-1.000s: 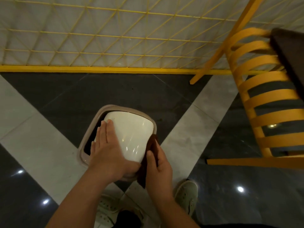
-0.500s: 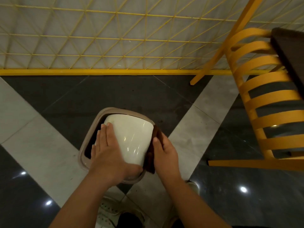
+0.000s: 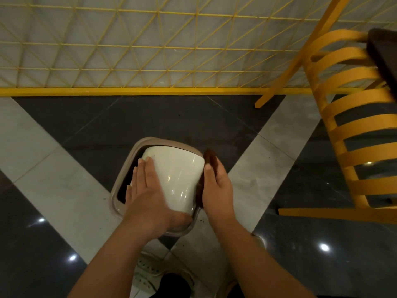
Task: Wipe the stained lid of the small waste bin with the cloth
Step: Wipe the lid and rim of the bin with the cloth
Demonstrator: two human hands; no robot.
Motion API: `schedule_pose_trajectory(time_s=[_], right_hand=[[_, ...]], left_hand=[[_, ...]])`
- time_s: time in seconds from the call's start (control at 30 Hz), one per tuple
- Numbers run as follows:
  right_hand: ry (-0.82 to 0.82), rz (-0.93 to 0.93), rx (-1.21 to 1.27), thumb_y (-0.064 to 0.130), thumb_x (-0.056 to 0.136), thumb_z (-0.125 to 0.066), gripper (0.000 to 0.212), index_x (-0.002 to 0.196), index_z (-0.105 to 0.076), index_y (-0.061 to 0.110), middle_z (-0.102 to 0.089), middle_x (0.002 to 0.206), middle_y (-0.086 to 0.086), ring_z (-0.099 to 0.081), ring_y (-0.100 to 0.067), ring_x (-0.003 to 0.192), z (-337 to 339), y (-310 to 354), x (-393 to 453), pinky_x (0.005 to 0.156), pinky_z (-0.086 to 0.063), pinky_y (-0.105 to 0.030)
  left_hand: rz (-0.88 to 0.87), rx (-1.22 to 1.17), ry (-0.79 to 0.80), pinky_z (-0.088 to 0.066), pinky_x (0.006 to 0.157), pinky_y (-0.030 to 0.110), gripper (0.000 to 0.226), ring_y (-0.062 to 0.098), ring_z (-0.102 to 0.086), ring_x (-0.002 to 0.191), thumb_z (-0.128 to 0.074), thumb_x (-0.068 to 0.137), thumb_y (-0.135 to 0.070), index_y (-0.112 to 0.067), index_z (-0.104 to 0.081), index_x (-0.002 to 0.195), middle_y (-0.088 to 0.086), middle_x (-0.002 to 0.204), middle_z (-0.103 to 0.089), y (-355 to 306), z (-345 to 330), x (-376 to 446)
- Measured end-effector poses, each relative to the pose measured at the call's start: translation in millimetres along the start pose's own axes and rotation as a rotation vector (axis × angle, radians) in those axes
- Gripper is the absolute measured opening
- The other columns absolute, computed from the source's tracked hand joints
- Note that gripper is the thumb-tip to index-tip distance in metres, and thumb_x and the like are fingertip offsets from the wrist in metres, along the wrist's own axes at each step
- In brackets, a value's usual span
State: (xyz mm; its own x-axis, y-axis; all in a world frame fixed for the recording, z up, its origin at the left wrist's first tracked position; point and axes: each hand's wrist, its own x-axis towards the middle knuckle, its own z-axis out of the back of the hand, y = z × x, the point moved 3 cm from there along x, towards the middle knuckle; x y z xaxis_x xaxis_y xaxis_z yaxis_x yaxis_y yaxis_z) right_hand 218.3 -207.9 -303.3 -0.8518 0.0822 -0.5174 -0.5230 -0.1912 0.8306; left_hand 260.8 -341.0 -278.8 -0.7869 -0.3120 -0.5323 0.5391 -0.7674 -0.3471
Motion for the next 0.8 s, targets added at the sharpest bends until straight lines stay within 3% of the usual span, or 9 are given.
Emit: schedule_pose_trajectory(time_s=[0.17, 0.27, 0.3, 0.37, 0.43, 0.53, 0.63, 0.73, 0.8], right_hand=[[-0.038, 0.046, -0.004, 0.032, 0.101, -0.041, 0.044, 0.144, -0.041, 0.030, -0.058, 0.133, 0.010, -0.053, -0.007, 0.121, 4, -27, -44, 0.104, -0.045, -0.034], [-0.011, 0.053, 0.124, 0.029, 0.101, -0.042, 0.039, 0.139, -0.045, 0.034, -0.062, 0.124, 0.015, -0.057, -0.002, 0.115, 3, -35, -60, 0.093, -0.051, -0.018], [-0.010, 0.080, 0.142, 0.029, 0.101, -0.042, 0.038, 0.138, -0.045, 0.036, -0.062, 0.124, 0.017, -0.057, 0.000, 0.115, 3, -38, -65, 0.092, -0.051, -0.018], [-0.014, 0.163, 0.104, 0.038, 0.099, -0.044, 0.043, 0.142, -0.041, 0.041, -0.059, 0.131, 0.015, -0.056, -0.007, 0.121, 1, -47, -73, 0.098, -0.051, -0.035], [-0.039, 0.254, 0.001, 0.049, 0.094, -0.043, 0.050, 0.142, -0.030, 0.053, -0.053, 0.140, 0.011, -0.050, -0.016, 0.129, 3, -58, -79, 0.104, -0.046, -0.047], [-0.026, 0.504, -0.279, 0.037, 0.094, -0.040, 0.056, 0.143, -0.022, 0.055, -0.037, 0.151, 0.013, -0.031, -0.005, 0.140, 7, -67, -86, 0.114, -0.030, -0.041], [0.105, 0.783, -0.521, 0.028, 0.099, -0.037, 0.058, 0.149, -0.015, 0.047, -0.019, 0.158, 0.017, -0.017, -0.013, 0.147, 1, -71, -92, 0.118, -0.014, -0.037], [0.180, 0.991, -0.592, 0.024, 0.100, -0.039, 0.052, 0.148, -0.025, 0.037, -0.014, 0.160, 0.017, -0.012, -0.020, 0.149, -8, -59, -82, 0.120, -0.011, -0.041], [0.203, 0.971, -0.585, 0.023, 0.096, -0.043, 0.048, 0.143, -0.036, 0.032, -0.022, 0.157, 0.015, -0.010, -0.019, 0.149, -11, -44, -68, 0.121, -0.008, -0.042]], left_hand=[[0.013, -0.047, 0.080, -0.004, 0.118, 0.043, 0.144, 0.022, 0.011, 0.146, -0.079, 0.055, -0.059, -0.027, 0.035, 0.138, -0.008, 0.154, 0.024, 3, 1, 3], [0.090, -0.199, 0.074, -0.003, 0.119, 0.046, 0.103, 0.023, 0.000, 0.147, -0.055, 0.082, -0.058, -0.030, 0.020, 0.147, -0.007, 0.159, 0.011, 7, -1, 16], [0.116, -0.232, 0.072, -0.002, 0.119, 0.046, 0.087, 0.023, -0.001, 0.147, -0.043, 0.089, -0.056, -0.031, 0.017, 0.148, -0.007, 0.160, 0.008, 8, -1, 19], [0.118, -0.236, 0.099, 0.002, 0.118, 0.045, 0.073, 0.024, 0.003, 0.147, -0.026, 0.093, -0.058, -0.034, 0.015, 0.148, -0.008, 0.160, 0.010, 9, -3, 20], [0.073, -0.231, 0.116, 0.005, 0.117, 0.044, 0.074, 0.023, 0.007, 0.147, -0.021, 0.091, -0.062, -0.034, 0.017, 0.147, -0.009, 0.159, 0.014, 11, -3, 15], [0.028, -0.186, 0.072, 0.011, 0.116, 0.042, 0.076, 0.018, 0.013, 0.146, -0.024, 0.093, -0.059, -0.031, 0.020, 0.148, -0.007, 0.158, 0.019, 9, 0, 10], [0.014, -0.149, 0.057, 0.013, 0.116, 0.042, 0.071, 0.016, 0.019, 0.145, -0.021, 0.096, -0.054, -0.030, 0.023, 0.146, -0.007, 0.157, 0.023, 5, 2, 8], [-0.017, -0.191, 0.090, 0.015, 0.115, 0.040, 0.063, 0.013, 0.021, 0.144, -0.017, 0.099, -0.047, -0.033, 0.023, 0.146, -0.009, 0.157, 0.025, 8, 4, 7], [-0.013, -0.237, 0.102, 0.016, 0.115, 0.039, 0.061, 0.011, 0.021, 0.144, -0.019, 0.101, -0.043, -0.035, 0.021, 0.146, -0.010, 0.157, 0.024, 10, 5, 11]])
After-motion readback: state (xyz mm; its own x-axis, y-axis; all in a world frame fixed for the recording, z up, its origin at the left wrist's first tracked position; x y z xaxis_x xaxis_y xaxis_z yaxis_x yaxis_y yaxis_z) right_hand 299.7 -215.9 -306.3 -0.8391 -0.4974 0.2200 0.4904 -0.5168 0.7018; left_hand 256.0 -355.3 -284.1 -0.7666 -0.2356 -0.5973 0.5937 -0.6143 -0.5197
